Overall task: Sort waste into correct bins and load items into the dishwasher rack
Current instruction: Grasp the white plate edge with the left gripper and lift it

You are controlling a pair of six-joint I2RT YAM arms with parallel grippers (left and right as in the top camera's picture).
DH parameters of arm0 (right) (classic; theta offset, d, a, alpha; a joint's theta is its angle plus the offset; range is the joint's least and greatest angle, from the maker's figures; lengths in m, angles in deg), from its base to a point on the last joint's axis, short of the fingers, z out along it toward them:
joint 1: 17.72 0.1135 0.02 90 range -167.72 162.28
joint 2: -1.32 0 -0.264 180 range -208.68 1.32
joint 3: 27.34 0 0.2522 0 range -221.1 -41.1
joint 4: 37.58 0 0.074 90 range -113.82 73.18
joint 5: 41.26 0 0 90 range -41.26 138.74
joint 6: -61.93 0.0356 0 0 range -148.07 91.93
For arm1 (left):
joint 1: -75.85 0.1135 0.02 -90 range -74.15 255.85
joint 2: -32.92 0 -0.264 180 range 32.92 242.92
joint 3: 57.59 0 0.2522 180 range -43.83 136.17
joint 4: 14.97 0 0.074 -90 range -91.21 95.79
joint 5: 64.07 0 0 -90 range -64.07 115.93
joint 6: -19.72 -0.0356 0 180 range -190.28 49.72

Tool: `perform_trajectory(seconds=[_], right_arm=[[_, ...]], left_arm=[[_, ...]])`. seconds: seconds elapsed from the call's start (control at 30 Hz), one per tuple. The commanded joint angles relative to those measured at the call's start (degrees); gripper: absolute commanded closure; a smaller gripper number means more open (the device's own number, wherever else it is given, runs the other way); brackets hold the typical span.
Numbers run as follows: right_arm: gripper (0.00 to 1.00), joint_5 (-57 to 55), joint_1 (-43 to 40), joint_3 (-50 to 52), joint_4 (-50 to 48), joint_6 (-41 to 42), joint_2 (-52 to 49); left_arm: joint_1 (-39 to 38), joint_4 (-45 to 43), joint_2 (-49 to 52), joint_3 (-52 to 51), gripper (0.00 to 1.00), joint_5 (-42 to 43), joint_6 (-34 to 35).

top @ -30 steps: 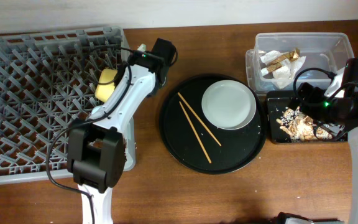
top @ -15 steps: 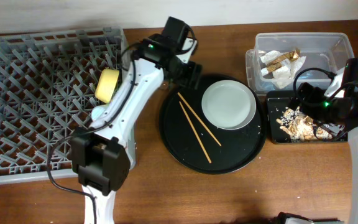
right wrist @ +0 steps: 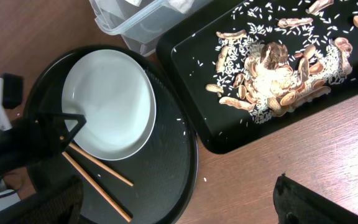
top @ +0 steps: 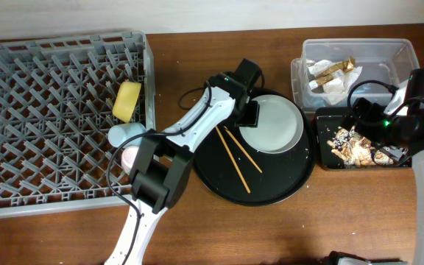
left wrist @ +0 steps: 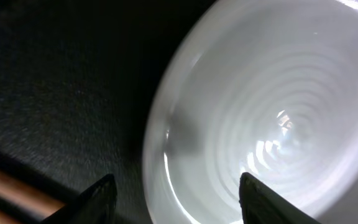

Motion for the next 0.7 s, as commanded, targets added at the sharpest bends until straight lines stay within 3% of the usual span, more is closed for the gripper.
perform_trajectory(seconds=[0.0, 0.1, 0.2, 0.27, 0.5, 0.67], right_arm=[[0.02, -0.55, -0.48, -0.22, 0.02, 0.42, 0.50], [0.01, -0.55, -0.48, -0.22, 0.02, 0.42, 0.50], [0.02, -0.55, -0.48, -0.22, 0.02, 0.42, 0.50], [0.02, -0.55, -0.48, -0.22, 0.02, 0.42, 0.50], [0.01, -0.55, -0.48, -0.22, 0.02, 0.42, 0.48], [0.02, -0.55, -0.48, -0.22, 0.02, 0.42, 0.48]], left_arm=[[-0.35, -0.63, 1.31, -0.31, 0.51, -0.55, 1.73], [-0.50, -1.27, 1.57, -0.31, 0.67, -0.55, 1.73], [-0.50, -1.40, 1.68, -0.31, 0.90, -0.55, 1.70], [-0.50, -1.60, 1.68, -0.31, 0.95, -0.57, 1.68], [-0.59, -2.91, 2.05, -0.28, 0.99, -3.56, 1.44], [0.72, 0.35, -1.79, 2.34, 0.99, -3.58, -4.81]])
